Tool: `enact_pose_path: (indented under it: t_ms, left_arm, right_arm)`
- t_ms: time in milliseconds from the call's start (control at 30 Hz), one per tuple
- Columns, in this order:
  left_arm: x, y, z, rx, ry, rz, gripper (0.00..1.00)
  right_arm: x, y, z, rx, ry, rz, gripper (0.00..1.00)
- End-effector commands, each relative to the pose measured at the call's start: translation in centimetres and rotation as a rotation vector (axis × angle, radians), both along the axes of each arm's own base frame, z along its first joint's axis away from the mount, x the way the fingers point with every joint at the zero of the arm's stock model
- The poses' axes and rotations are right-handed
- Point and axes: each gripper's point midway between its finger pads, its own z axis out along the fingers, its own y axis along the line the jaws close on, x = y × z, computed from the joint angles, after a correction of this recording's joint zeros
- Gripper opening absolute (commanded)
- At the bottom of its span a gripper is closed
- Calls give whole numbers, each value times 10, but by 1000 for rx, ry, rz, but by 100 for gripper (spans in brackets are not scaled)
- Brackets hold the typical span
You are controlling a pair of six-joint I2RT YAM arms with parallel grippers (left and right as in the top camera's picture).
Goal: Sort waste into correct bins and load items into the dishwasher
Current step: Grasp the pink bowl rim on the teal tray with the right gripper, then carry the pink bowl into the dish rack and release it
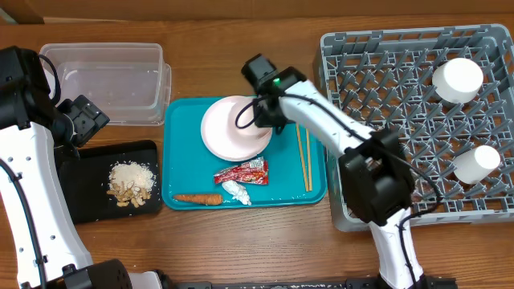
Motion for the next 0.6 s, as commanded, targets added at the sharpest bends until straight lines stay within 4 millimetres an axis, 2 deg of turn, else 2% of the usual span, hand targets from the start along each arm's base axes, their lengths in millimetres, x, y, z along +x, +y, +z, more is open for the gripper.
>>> enact_pose_path:
  t_ms: [0, 33, 67, 100, 200, 233, 267, 333, 367, 400, 467, 567]
  left_arm:
    - [1, -1, 5, 4, -13, -20, 100]
    - [1, -1, 5, 5, -13, -21, 100]
    - [1, -1, 5, 5, -14, -20, 100]
    - [1, -1, 5, 5, -15, -20, 100]
    - [3, 0, 6, 8, -21, -21, 100]
    - [3, 0, 6, 9, -23, -21, 100]
    - [4, 0, 6, 9, -24, -20, 100]
    - [4, 1, 6, 10, -27, -20, 100]
    - [5, 1, 6, 10, -28, -20, 100]
    - [5, 1, 6, 11, -30, -20, 100]
    - [6, 1, 6, 9, -33, -20, 100]
    - [6, 1, 7, 9, -37, -17, 100]
  right_arm:
    - [26, -37, 91, 9, -204, -12, 4]
    - [28, -47, 107, 0, -238, -21, 4]
    - [32, -64, 127, -25, -287, -56, 4]
    - [36, -92, 152, -73, -354, -111, 4]
    - [45, -180, 208, -304, -520, -289, 4]
    - [43, -210, 223, -419, -565, -360, 4]
    - [38, -248, 243, -589, -616, -463, 4]
    - [21, -301, 277, -868, -697, -650, 4]
    - [12, -321, 291, -981, -728, -730, 4]
    - [8, -336, 297, -1040, -734, -781, 4]
    - [7, -357, 295, -1071, -719, -834, 4]
    - [10, -396, 268, -1104, -626, -875, 4]
